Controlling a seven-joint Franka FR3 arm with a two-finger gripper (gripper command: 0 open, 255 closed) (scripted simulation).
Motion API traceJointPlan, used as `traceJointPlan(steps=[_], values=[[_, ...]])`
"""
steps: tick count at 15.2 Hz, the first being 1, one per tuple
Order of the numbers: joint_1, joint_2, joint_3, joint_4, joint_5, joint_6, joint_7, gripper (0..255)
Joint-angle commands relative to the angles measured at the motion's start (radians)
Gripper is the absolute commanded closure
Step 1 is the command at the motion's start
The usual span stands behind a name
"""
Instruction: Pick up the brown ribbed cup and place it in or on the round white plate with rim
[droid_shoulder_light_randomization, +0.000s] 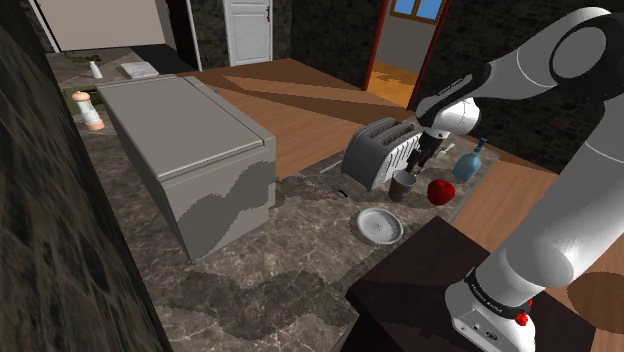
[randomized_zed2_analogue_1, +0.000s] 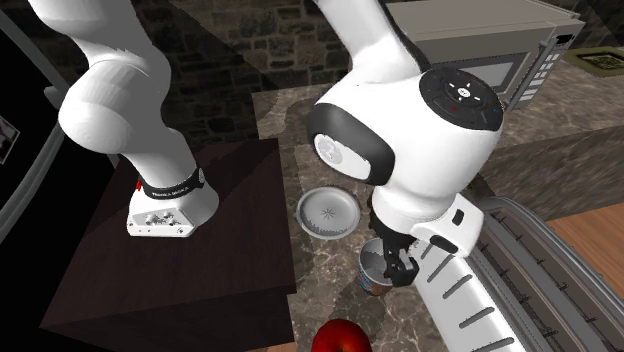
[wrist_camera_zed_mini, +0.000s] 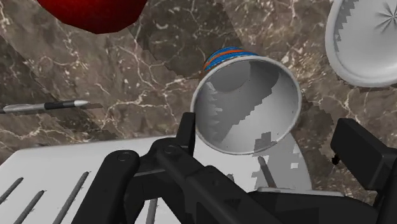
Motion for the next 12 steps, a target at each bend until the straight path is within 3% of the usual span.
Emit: traceJointPlan(steps=[1, 4, 12], values=[[-0.022, 0.094, 0.008, 0.054, 0.082, 0.018, -0.082, 0], [-0.077, 0.225, 0.044, 0.138, 0.184, 0.039, -0.183, 0], [-0.119, 0.328, 0.109, 0.156, 0.281, 0.11, -0.251, 0]])
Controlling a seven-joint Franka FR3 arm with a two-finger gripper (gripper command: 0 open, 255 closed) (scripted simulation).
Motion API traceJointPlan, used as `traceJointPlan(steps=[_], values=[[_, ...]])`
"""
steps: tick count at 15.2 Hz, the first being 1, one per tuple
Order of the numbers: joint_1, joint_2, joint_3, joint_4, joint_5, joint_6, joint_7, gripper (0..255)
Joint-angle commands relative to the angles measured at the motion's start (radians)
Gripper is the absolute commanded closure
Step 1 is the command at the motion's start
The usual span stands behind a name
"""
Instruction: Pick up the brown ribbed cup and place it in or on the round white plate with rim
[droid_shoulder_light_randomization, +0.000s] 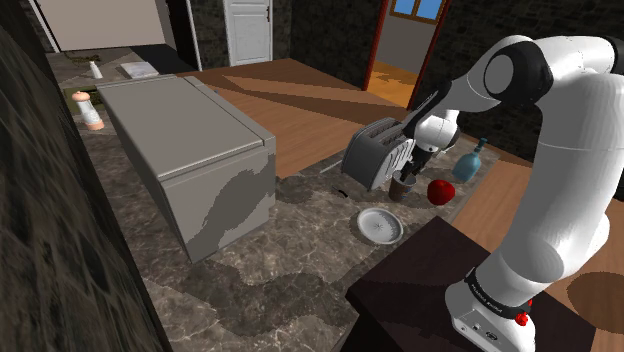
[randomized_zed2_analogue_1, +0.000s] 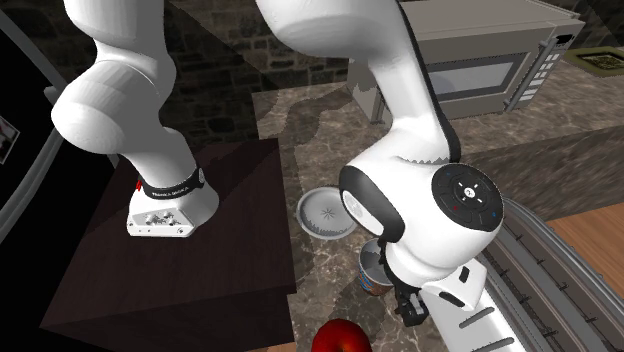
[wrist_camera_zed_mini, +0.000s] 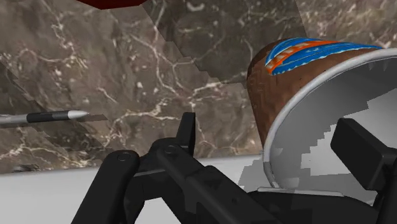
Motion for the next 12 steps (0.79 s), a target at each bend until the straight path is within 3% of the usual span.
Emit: traceJointPlan(steps=[1, 8, 9, 12], values=[[-0.007, 0.015, 0.01, 0.003, 0.015, 0.011, -0.011, 0], [-0.007, 0.015, 0.01, 0.003, 0.014, 0.011, -0.01, 0], [-0.007, 0.015, 0.01, 0.003, 0.014, 0.011, -0.01, 255], [-0.007, 0.015, 0.01, 0.003, 0.014, 0.011, -0.01, 255]])
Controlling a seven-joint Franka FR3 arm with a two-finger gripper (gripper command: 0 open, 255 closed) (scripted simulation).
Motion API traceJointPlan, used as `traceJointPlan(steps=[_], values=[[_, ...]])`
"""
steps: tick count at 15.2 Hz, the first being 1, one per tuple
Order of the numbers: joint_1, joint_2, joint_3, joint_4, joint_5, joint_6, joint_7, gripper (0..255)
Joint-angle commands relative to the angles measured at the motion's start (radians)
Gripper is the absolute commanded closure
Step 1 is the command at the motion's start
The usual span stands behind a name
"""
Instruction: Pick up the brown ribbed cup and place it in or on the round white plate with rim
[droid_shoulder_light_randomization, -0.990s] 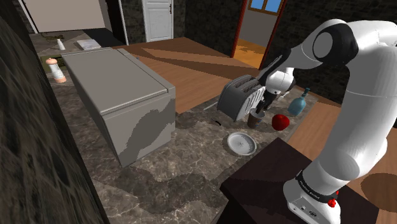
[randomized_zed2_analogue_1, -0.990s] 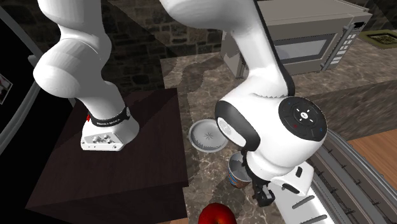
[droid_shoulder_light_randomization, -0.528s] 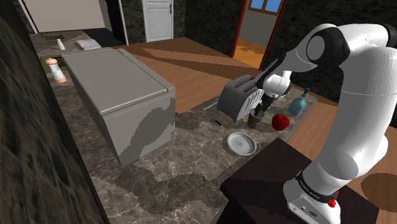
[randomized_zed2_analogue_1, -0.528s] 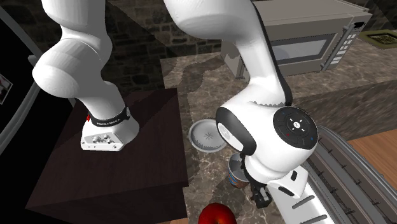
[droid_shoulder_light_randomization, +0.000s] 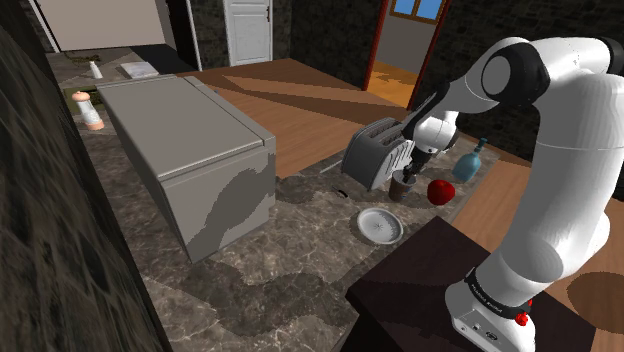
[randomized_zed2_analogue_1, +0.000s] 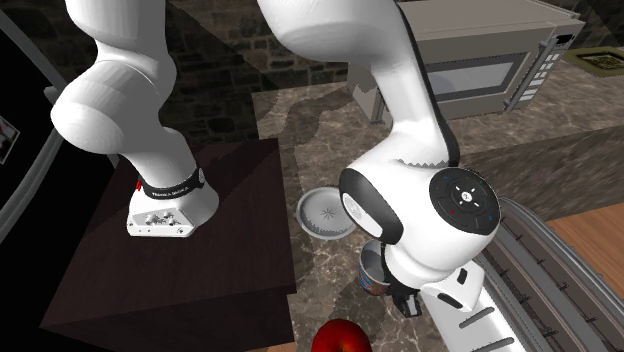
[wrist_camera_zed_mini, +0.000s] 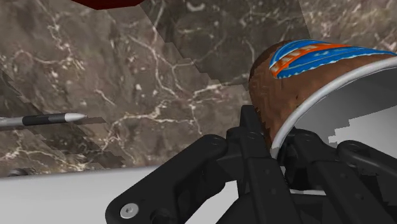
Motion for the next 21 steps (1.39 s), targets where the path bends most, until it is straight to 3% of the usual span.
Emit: traceJointPlan(steps=[1, 6, 21], values=[[0.0, 0.001, 0.0, 0.0, 0.0, 0.0, 0.0, 255], [0.0, 0.001, 0.0, 0.0, 0.0, 0.0, 0.0, 255], [0.073, -0.184, -0.101, -0.013, -0.182, -0.139, 0.139, 255]])
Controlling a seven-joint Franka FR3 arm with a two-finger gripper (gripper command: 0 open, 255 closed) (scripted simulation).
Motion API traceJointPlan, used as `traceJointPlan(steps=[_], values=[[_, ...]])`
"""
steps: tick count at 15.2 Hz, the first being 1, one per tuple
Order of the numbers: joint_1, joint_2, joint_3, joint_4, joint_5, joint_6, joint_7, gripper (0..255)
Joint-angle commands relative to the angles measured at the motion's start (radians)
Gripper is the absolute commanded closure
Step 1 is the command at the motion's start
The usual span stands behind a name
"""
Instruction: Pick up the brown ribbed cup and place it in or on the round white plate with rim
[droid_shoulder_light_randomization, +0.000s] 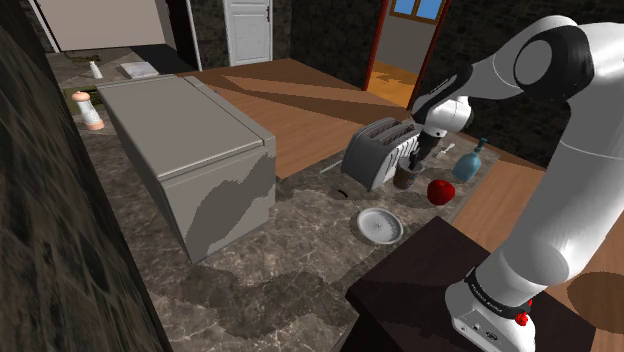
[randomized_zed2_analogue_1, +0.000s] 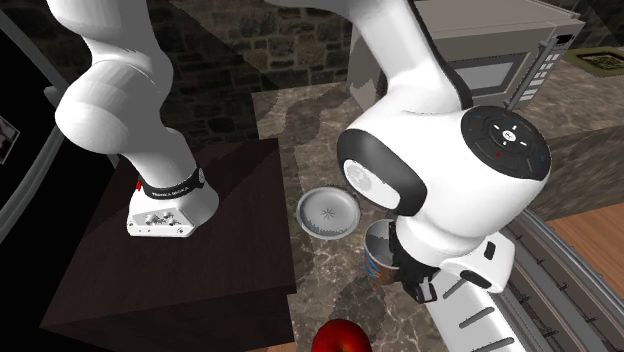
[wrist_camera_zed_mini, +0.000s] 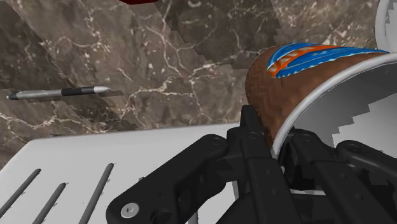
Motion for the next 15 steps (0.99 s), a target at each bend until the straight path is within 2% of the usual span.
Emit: traceJointPlan(steps=[1, 3, 8, 15], values=[[0.007, -0.023, -0.01, 0.004, -0.024, -0.022, 0.019, 255], [0.01, -0.035, -0.015, 0.005, -0.037, -0.032, 0.028, 255], [0.094, -0.21, -0.015, -0.18, -0.157, 0.028, 0.188, 255], [0.134, -0.442, 0.072, -0.397, -0.323, 0.063, 0.451, 255]])
